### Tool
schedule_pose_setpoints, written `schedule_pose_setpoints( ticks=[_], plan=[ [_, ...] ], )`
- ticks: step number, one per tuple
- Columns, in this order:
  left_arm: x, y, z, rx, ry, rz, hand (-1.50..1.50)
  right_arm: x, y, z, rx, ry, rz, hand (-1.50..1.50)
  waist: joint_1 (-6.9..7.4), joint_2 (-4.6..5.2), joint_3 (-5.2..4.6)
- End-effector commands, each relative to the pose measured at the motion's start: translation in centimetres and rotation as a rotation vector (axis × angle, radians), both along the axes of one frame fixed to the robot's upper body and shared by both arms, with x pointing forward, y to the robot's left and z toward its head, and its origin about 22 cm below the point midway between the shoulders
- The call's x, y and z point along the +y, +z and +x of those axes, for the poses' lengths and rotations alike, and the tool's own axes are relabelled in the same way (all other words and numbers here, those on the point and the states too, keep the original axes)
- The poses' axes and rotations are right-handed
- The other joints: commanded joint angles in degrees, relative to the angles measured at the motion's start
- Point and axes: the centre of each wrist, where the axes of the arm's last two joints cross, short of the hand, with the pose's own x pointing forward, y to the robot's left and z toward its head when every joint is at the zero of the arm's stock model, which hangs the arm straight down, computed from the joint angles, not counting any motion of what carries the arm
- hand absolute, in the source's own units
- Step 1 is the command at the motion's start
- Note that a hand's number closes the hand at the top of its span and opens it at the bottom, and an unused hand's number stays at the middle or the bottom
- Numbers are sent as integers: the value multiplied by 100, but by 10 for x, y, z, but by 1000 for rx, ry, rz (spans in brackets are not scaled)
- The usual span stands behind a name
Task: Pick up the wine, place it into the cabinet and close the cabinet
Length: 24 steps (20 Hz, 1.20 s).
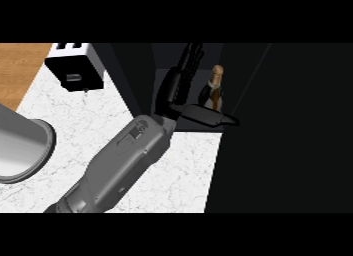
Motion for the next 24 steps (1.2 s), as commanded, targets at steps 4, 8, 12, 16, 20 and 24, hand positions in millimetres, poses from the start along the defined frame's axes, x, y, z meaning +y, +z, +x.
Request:
schedule_pose_setpoints(
  ticks=[4,8,12,16,20,24],
  plan=[
    [-13,10,-69,4,40,-64,-150,13,0,-10,-30,16,7,-150,-34,38,-2],
    [-21,11,-111,50,52,-133,-150,12,12,-23,-59,27,5,-150,-91,14,-6],
    [-12,2,-145,32,77,-187,-150,6,13,-28,-33,-1,-1,-150,-76,23,-5],
    [11,3,-156,75,90,-213,150,10,5,-11,-39,-6,7,-150,-83,70,0],
    [26,-3,-207,88,-1,-197,150,19,1,-14,-36,-6,-12,-150,-64,64,-2],
    [61,-13,-211,70,-23,-201,150,15,10,-1,-23,29,-10,-150,-65,78,-3]
  ],
)
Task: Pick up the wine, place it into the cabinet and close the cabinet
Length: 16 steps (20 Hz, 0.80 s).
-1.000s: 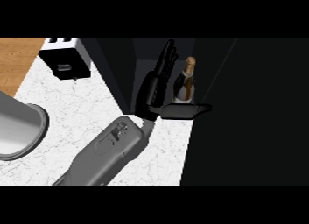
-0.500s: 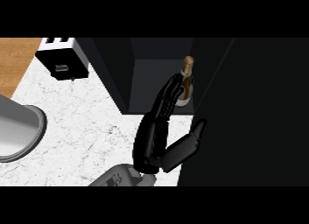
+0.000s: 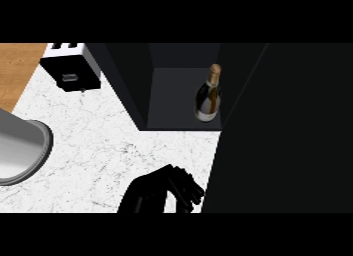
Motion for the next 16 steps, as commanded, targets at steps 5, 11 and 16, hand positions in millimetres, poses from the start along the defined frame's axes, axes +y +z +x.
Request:
schedule_pose_setpoints(
  ticks=[5,11,16],
  plan=[
    [58,8,-32,-23,-72,18,150,16,-1,-20,-21,218,-166,150,23,-12,-6],
    [107,22,-42,-30,-85,-6,150,41,-8,-18,85,432,-79,150,138,-20,-14],
    [146,18,-32,-57,-19,-23,150,70,-14,-34,98,510,-99,150,28,-21,-16]
  ],
)
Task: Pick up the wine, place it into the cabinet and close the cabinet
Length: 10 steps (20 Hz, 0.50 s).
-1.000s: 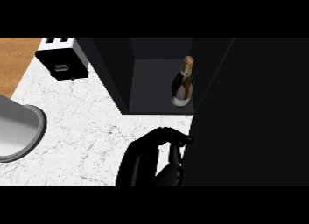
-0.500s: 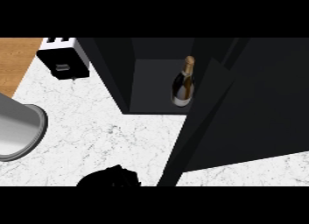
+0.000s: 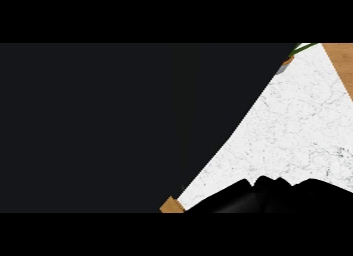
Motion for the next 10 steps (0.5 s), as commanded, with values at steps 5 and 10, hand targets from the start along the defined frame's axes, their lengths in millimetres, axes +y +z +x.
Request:
schedule_pose_setpoints(
  ticks=[5,10],
  plan=[
    [80,4,0,-63,71,2,150,55,6,-6,53,142,-93,150,84,-19,-27],
    [116,21,6,-47,31,27,150,103,-6,-2,14,131,-126,150,62,-7,-13]
  ],
)
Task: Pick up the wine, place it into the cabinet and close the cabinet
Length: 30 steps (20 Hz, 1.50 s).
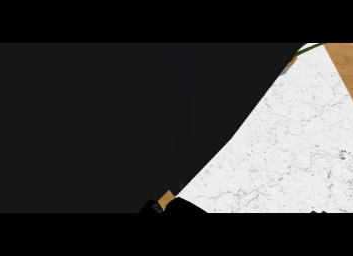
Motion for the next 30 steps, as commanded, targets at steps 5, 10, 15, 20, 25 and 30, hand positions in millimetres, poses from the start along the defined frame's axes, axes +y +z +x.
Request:
schedule_pose_setpoints(
  ticks=[5,10,15,20,25,30],
  plan=[
    [48,17,-2,-4,-59,-2,150,73,3,39,-84,-144,-19,150,135,16,3],
    [65,15,3,1,-73,6,150,100,2,87,-83,-240,-27,150,153,75,3],
    [82,23,14,-23,-61,8,150,108,12,132,0,-273,-26,150,99,108,6],
    [94,27,11,-10,-65,7,150,105,-1,182,15,-395,-52,150,96,98,9],
    [87,36,7,-20,-68,19,150,89,-37,217,9,-483,-71,150,111,100,16],
    [87,37,12,-47,-38,-17,150,45,-55,243,-4,-532,-122,150,127,186,14]
  ],
)
